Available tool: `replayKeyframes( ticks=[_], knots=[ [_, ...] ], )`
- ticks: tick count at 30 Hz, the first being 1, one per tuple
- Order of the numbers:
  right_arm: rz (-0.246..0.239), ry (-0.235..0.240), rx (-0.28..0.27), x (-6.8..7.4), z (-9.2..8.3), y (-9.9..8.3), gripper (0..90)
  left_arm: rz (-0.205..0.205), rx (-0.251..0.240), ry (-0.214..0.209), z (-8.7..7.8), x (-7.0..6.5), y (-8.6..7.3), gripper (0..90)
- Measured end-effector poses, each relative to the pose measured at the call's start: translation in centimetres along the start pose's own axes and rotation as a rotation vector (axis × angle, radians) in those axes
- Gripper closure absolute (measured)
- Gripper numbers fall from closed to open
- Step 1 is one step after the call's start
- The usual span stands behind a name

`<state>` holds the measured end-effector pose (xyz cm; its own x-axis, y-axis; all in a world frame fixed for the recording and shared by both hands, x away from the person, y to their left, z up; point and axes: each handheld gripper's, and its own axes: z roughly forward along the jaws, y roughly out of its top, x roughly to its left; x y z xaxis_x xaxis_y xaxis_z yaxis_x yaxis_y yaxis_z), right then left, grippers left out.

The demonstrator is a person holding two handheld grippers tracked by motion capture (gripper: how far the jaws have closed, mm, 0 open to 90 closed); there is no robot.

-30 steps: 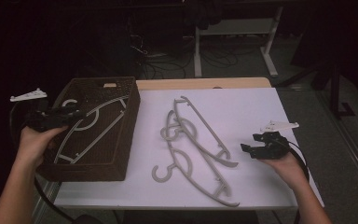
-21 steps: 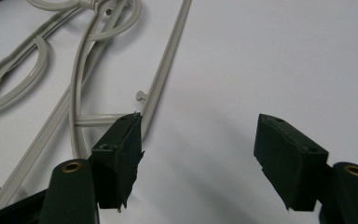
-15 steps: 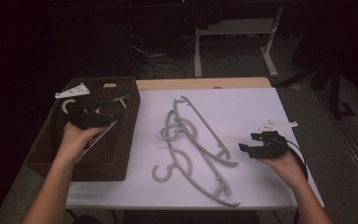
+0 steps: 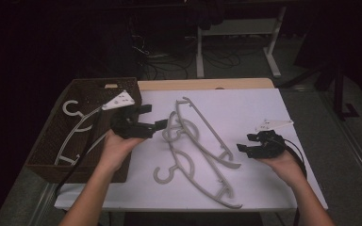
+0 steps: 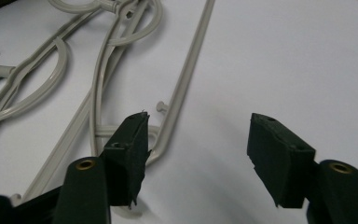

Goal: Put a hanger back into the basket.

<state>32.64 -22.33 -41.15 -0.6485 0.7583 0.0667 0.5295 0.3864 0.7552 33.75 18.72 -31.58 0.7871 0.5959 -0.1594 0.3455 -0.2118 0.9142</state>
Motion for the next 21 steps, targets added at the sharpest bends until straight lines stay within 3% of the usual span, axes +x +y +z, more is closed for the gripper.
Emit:
replayKeyframes(
  ticks=[3, 10, 15, 16, 17, 21],
  knots=[
    [-0.014, 0.008, 0.007, 0.2, 0.7, 0.7, 41.6, -0.008, 0.014, -0.015, 1.8, -0.4, -1.0, 11.2],
    [-0.027, 0.026, 0.046, 0.1, 4.2, 3.2, 50.3, 0.033, 0.085, 0.005, 4.8, -1.3, -3.6, 11.9],
    [-0.042, 0.033, 0.052, -0.1, 7.5, 6.3, 69.1, 0.040, 0.096, -0.007, 5.9, -1.7, -4.8, 11.2],
    [-0.042, 0.033, 0.052, -0.1, 7.5, 6.3, 69.1, 0.040, 0.096, -0.007, 5.9, -1.7, -4.8, 10.9],
    [-0.057, 0.031, 0.068, -0.2, 9.7, 8.2, 80.1, 0.035, 0.100, -0.021, 6.4, -1.9, -5.3, 9.8],
    [-0.078, 0.038, 0.088, -0.3, 12.5, 10.4, 88.4, 0.036, 0.104, -0.039, 6.7, -2.2, -5.7, 9.4]
  ],
)
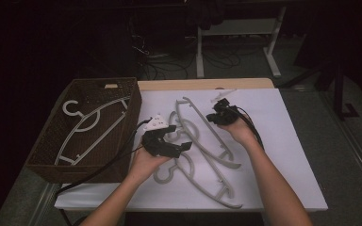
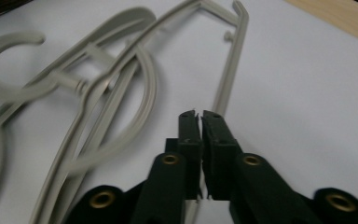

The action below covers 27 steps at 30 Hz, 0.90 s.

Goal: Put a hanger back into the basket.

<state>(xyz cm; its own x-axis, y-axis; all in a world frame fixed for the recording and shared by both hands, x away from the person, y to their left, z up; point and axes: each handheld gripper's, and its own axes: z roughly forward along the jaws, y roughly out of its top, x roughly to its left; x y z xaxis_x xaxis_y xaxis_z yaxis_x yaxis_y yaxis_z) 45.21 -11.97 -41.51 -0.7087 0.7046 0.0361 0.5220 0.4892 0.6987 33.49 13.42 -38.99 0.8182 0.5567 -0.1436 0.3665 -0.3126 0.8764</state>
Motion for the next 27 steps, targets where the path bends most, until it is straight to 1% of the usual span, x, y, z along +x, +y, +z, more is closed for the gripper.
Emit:
replayKeyframes(
  ticks=[6, 8, 11, 13, 16, 19, 21, 23, 24, 25, 27],
  knots=[
    [-0.033, -0.012, 0.050, -0.5, 5.1, 4.6, 88.6, 0.003, -0.003, -0.015, 0.2, -0.2, -0.2, 9.4],
    [-0.048, -0.023, 0.081, -0.6, 6.8, 5.9, 88.7, 0.007, -0.002, -0.017, 0.1, -0.3, -0.2, 9.4],
    [-0.066, -0.043, 0.128, -0.7, 8.8, 7.2, 88.7, 0.015, 0.001, -0.019, 0.1, -0.3, -0.3, 9.4],
    [-0.073, -0.060, 0.148, -0.7, 9.7, 7.6, 88.7, 0.016, 0.003, -0.024, 0.2, -0.3, -0.3, 9.4],
    [-0.067, -0.072, 0.165, -0.9, 10.2, 7.7, 88.8, 0.015, 0.001, -0.029, 0.2, -0.3, -0.3, 9.4],
    [-0.083, -0.109, 0.200, -1.3, 10.4, 7.3, 88.8, 0.011, 0.004, -0.028, 0.3, -0.3, -0.4, 9.4],
    [-0.075, -0.119, 0.214, -1.8, 10.3, 6.9, 88.8, 0.011, 0.007, -0.027, 0.4, -0.3, -0.4, 9.4],
    [-0.076, -0.150, 0.232, -2.3, 10.1, 6.3, 88.9, 0.009, 0.006, -0.026, 0.4, -0.3, -0.4, 9.4],
    [-0.051, -0.143, 0.221, -2.6, 9.8, 6.0, 88.9, 0.009, 0.005, -0.026, 0.4, -0.3, -0.4, 9.4],
    [-0.040, -0.137, 0.215, -3.0, 9.5, 5.8, 88.9, 0.008, 0.005, -0.026, 0.4, -0.3, -0.4, 9.4],
    [-0.028, -0.149, 0.217, -3.6, 8.9, 5.2, 88.9, 0.007, 0.009, -0.026, 0.5, -0.2, -0.4, 9.4]
  ],
)
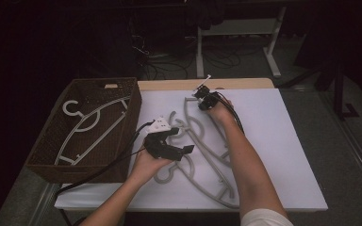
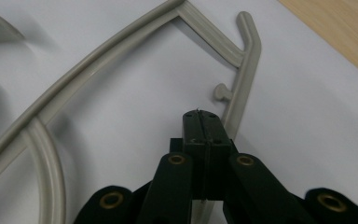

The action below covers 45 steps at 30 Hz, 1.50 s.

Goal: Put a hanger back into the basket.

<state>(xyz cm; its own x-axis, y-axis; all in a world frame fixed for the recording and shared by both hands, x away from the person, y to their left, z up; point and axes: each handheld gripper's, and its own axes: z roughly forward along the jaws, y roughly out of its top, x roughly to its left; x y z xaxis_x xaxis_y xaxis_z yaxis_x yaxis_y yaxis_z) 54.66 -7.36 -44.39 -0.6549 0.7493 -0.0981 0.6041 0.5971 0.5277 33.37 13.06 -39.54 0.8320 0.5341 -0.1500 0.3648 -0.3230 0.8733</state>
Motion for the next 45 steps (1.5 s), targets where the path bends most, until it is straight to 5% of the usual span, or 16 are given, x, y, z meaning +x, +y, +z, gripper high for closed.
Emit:
replayKeyframes(
  ticks=[15, 16, 20, 26, 34, 41, 45],
  knots=[
    [0.156, -0.092, 0.002, -6.6, -4.6, -8.9, 88.8, -0.012, 0.020, -0.005, 0.6, 0.1, -0.3, 9.5],
    [0.195, -0.060, -0.041, -7.2, -5.5, -10.4, 88.8, -0.012, 0.021, -0.004, 0.7, 0.1, -0.3, 9.4],
    [0.216, -0.047, -0.127, -7.5, -8.3, -12.7, 88.8, -0.013, 0.021, -0.006, 0.8, 0.1, -0.3, 9.4],
    [0.195, -0.055, -0.126, -6.3, -11.9, -17.3, 88.8, -0.004, 0.031, -0.002, 0.9, 0.1, -0.4, 9.4],
    [0.127, -0.036, -0.084, -2.3, -15.6, -22.5, 88.7, 0.000, 0.038, 0.008, 0.9, 0.1, -0.5, 9.4],
    [0.083, 0.008, -0.055, 0.8, -17.0, -24.8, 88.7, 0.010, 0.052, 0.020, 1.0, 0.1, -0.6, 9.4],
    [0.070, 0.016, -0.083, 1.9, -17.7, -24.8, 88.7, 0.017, 0.058, 0.037, 0.9, 0.2, -0.6, 9.4]
  ],
)
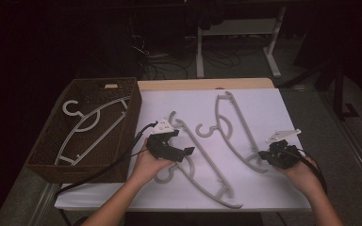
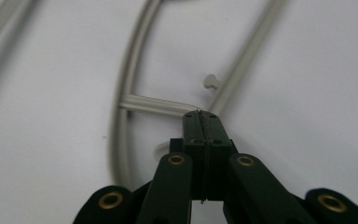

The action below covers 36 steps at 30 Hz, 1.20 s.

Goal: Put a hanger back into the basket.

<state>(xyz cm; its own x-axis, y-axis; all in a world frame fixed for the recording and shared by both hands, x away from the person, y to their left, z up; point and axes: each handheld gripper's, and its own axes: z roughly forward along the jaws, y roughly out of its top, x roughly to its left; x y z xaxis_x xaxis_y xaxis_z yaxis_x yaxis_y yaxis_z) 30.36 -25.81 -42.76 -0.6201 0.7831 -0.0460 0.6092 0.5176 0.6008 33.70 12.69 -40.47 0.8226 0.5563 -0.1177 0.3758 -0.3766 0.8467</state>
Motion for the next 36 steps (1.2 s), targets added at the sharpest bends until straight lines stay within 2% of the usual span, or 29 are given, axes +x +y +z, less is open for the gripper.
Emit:
replayKeyframes(
  ticks=[5, 10, 13, 15, 17, 22, 24, 27, 31, 36],
  knots=[
    [-0.032, 0.018, -0.025, 1.3, -0.5, 0.4, 88.7, 0.011, 0.021, 0.024, 0.1, 0.1, -0.2, 9.4],
    [-0.078, 0.101, -0.038, 3.1, 0.1, 0.9, 88.7, 0.018, 0.059, 0.067, 0.4, 0.5, -0.5, 10.7],
    [-0.111, 0.130, -0.028, 4.0, 0.6, 1.1, 88.7, 0.015, 0.062, 0.071, 0.3, 0.7, -0.5, 11.0],
    [-0.128, 0.132, -0.023, 4.4, 0.8, 1.3, 88.7, 0.017, 0.063, 0.074, 0.3, 0.8, -0.5, 11.4],
    [-0.130, 0.117, -0.037, 4.3, 0.8, 1.4, 88.7, 0.014, 0.067, 0.072, 0.4, 0.8, -0.6, 11.5],
    [-0.084, 0.064, -0.038, 2.5, 0.3, 0.8, 88.7, 0.017, 0.069, 0.068, 0.5, 0.7, -0.6, 11.7],
    [-0.068, 0.041, -0.023, 1.9, 0.0, 0.3, 88.7, 0.018, 0.070, 0.066, 0.5, 0.7, -0.6, 11.7],
    [-0.052, 0.034, 0.010, 1.2, -0.1, -0.5, 88.7, 0.017, 0.070, 0.065, 0.5, 0.7, -0.6, 11.7],
    [-0.065, 0.074, 0.069, 1.4, 0.3, -1.2, 88.8, 0.017, 0.066, 0.063, 0.4, 0.6, -0.6, 11.8],
    [-0.073, 0.138, 0.059, 2.2, 0.9, -0.8, 88.8, 0.015, 0.061, 0.060, 0.4, 0.7, -0.5, 11.9]
  ],
)
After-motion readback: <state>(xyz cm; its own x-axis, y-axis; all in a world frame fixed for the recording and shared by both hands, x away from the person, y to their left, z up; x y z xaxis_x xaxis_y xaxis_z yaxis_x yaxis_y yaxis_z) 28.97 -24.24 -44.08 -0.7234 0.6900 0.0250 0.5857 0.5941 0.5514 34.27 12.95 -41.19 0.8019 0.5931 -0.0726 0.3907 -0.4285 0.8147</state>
